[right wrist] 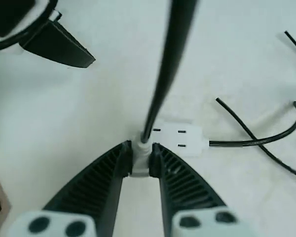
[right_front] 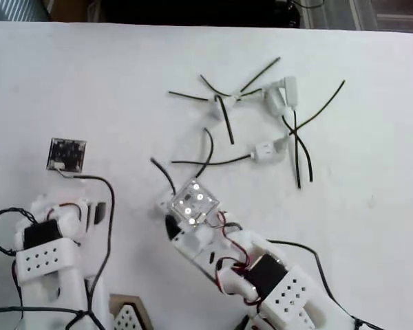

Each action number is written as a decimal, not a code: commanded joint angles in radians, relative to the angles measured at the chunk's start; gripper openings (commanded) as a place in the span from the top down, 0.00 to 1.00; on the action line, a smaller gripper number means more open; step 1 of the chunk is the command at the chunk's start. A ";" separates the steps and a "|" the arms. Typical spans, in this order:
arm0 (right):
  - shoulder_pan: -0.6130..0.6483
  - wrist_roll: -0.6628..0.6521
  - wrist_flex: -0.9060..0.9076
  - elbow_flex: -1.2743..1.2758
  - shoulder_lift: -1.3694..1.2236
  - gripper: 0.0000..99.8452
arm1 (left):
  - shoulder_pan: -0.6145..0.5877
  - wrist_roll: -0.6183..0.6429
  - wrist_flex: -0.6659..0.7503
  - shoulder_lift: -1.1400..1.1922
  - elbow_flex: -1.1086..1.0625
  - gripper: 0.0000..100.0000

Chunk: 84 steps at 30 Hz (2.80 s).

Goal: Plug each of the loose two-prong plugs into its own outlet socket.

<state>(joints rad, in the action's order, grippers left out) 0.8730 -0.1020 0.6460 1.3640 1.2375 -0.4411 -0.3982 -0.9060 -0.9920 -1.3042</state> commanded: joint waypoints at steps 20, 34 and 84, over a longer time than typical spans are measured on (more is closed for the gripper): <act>-0.054 -0.018 -0.556 -0.055 -0.587 0.98 | -0.001 0.008 0.020 -0.025 -0.011 0.72; -0.090 -0.018 -0.608 -0.055 -0.585 0.98 | -0.001 0.008 0.020 -0.025 -0.011 0.72; -0.067 -0.083 -0.512 -0.104 -0.839 0.98 | -0.004 0.005 0.020 -0.021 -0.012 0.72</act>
<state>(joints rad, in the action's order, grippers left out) 0.8009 -0.1757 0.1028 1.2750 0.4074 -0.4396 -0.3982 -0.9060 -0.9920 -1.3211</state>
